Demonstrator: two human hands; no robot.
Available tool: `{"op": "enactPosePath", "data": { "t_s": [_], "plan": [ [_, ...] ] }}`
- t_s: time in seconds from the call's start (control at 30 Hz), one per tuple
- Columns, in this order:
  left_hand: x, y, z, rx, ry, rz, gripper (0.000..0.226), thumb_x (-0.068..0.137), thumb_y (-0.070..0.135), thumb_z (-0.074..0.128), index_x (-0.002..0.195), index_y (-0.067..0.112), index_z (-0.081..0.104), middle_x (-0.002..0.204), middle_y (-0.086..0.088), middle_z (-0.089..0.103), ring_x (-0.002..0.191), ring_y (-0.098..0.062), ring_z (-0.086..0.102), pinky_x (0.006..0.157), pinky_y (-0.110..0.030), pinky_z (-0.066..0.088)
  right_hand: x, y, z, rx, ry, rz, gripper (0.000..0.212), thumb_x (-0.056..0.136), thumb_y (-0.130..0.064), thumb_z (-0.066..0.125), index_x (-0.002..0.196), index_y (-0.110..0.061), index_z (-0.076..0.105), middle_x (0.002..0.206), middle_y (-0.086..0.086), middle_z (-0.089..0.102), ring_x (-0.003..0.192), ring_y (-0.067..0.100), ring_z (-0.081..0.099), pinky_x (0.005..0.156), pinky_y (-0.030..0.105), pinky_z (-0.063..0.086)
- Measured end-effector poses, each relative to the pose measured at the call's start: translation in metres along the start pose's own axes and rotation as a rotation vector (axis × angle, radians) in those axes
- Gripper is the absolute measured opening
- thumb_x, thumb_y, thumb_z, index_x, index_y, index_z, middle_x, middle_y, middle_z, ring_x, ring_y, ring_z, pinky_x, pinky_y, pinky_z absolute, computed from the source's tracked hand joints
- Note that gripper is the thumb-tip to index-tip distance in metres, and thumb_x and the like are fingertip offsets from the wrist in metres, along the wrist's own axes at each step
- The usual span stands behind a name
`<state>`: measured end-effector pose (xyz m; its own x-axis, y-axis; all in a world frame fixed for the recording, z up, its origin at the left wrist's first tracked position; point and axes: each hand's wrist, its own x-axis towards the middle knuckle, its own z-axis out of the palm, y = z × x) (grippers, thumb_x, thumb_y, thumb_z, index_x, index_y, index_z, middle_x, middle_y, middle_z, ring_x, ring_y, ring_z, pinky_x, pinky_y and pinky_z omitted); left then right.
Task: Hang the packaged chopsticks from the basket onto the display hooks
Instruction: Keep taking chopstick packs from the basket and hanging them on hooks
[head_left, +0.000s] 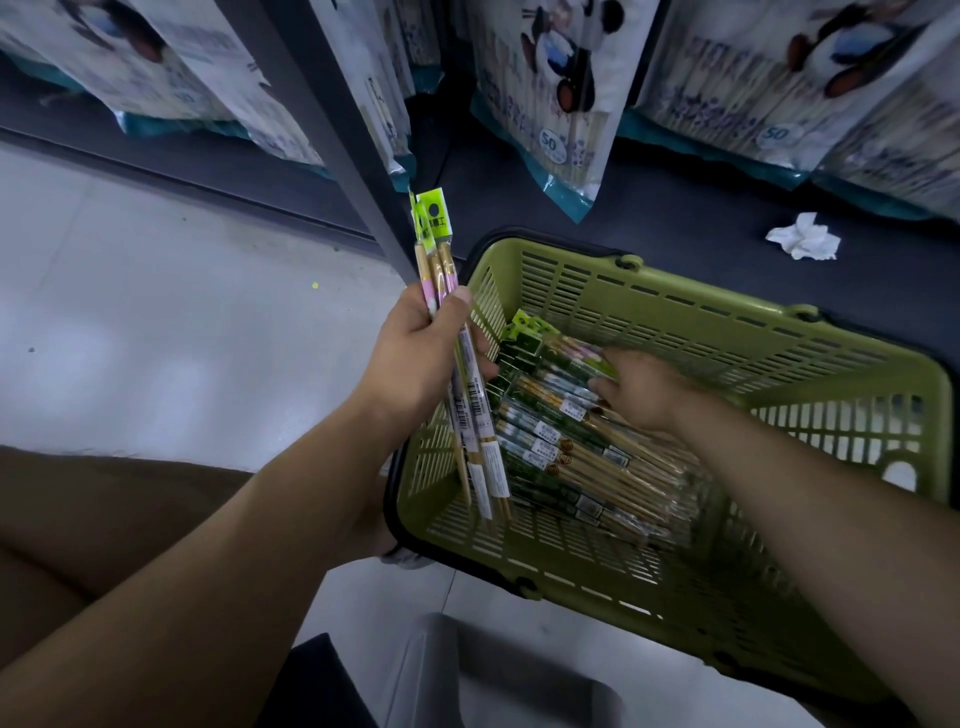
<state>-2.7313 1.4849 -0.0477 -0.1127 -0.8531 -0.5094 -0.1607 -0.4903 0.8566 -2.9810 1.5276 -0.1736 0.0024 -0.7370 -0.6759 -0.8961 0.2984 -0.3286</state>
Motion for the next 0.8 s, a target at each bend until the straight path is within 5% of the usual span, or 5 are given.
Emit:
{"op": "enactPosePath", "data": {
  "t_s": [0.2, 0.37, 0.53, 0.67, 0.8],
  "plan": [
    [-0.004, -0.006, 0.006, -0.009, -0.003, -0.035, 0.017, 0.108, 0.031, 0.048, 0.101, 0.016, 0.051, 0.061, 0.005, 0.064, 0.059, -0.022, 0.066, 0.062, -0.04, 0.058, -0.04, -0.015, -0.031, 0.231, -0.051, -0.036, 0.022, 0.103, -0.039, 0.055, 0.101, -0.018, 0.057, 0.088, 0.004, 0.061, 0.078, 0.02, 0.056, 0.065, 0.032, 0.043],
    [-0.014, -0.02, 0.02, 0.016, -0.031, -0.085, 0.019, 0.104, 0.035, 0.055, 0.098, 0.017, 0.052, 0.058, 0.007, 0.06, 0.058, -0.019, 0.06, 0.063, -0.037, 0.052, -0.082, -0.052, -0.058, 0.451, -0.102, -0.134, 0.025, 0.104, -0.038, 0.054, 0.102, -0.015, 0.063, 0.104, 0.013, 0.072, 0.101, 0.031, 0.067, 0.096, 0.047, 0.051],
    [-0.029, -0.007, 0.033, -0.05, -0.106, 0.003, 0.076, 0.077, 0.068, 0.074, 0.13, 0.017, 0.056, 0.112, 0.004, 0.072, 0.096, 0.0, 0.071, 0.076, -0.016, 0.056, -0.106, -0.101, -0.065, 0.446, 0.006, -0.222, 0.025, 0.104, -0.039, 0.052, 0.116, -0.019, 0.063, 0.109, 0.01, 0.071, 0.101, 0.028, 0.067, 0.093, 0.046, 0.053],
    [-0.032, -0.001, 0.043, -0.31, -0.129, -0.011, 0.044, 0.095, 0.028, 0.07, 0.125, -0.002, 0.058, 0.119, -0.03, 0.067, 0.114, -0.038, 0.068, 0.1, -0.048, 0.056, -0.114, -0.127, -0.049, 0.362, 0.189, -0.344, 0.031, 0.102, -0.023, 0.047, 0.13, -0.014, 0.056, 0.119, 0.015, 0.061, 0.104, 0.03, 0.061, 0.092, 0.037, 0.05],
    [-0.023, -0.008, 0.034, -0.347, 0.069, -0.143, 0.022, 0.101, 0.03, 0.065, 0.108, 0.01, 0.066, 0.098, -0.014, 0.074, 0.097, -0.034, 0.073, 0.087, -0.046, 0.061, -0.111, -0.126, -0.035, 0.461, 0.236, -0.379, 0.011, 0.099, -0.027, 0.059, 0.089, -0.03, 0.06, 0.09, 0.002, 0.06, 0.078, 0.017, 0.059, 0.069, 0.035, 0.048]
  ]
}}
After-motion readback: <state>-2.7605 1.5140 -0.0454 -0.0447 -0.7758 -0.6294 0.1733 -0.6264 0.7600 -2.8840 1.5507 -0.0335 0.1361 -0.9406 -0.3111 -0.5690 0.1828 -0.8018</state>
